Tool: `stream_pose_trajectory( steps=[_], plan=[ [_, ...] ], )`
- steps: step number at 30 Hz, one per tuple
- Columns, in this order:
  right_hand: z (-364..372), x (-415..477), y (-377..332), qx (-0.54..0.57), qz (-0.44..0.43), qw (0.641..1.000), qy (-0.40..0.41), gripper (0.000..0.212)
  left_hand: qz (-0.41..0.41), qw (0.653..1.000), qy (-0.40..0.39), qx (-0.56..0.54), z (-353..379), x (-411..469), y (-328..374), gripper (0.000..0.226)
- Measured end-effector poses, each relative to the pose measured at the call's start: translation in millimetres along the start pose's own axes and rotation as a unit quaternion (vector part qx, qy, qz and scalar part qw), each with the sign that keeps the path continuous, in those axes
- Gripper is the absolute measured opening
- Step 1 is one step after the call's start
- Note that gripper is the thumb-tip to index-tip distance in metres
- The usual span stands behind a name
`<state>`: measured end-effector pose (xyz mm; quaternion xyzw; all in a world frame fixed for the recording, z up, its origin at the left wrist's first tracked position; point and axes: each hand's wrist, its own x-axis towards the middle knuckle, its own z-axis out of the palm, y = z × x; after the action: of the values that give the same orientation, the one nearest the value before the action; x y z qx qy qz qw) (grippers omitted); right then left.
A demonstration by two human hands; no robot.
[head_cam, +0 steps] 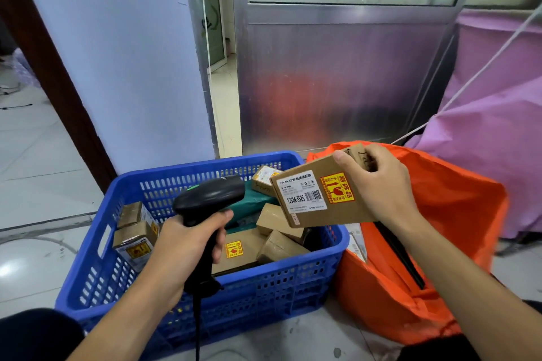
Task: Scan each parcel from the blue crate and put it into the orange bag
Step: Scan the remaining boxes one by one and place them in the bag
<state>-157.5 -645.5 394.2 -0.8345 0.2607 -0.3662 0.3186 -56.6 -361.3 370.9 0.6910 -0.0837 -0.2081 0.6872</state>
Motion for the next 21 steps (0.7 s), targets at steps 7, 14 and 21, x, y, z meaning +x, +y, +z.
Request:
stream_pose_trajectory(
  steps=[7, 14, 21],
  plan=[
    [-40.2, -5.4, 16.1, -0.176, -0.027, 0.984, 0.015, 0.05, -0.01, 0.999, -0.019, 0.031, 18.6, -0.2, -11.5, 0.022],
    [-86.7, -3.3, 50.8, -0.194, -0.004, 0.981, -0.016, 0.068, -0.059, 0.998, -0.032, 0.009, 48.4, 8.5, -29.1, 0.046],
    [-129.1, 5.7, 62.0, -0.219, 0.032, 0.975, 0.024, 0.063, -0.113, 0.991, -0.072, 0.015, 100.8, 22.3, -32.5, 0.036]
  ],
)
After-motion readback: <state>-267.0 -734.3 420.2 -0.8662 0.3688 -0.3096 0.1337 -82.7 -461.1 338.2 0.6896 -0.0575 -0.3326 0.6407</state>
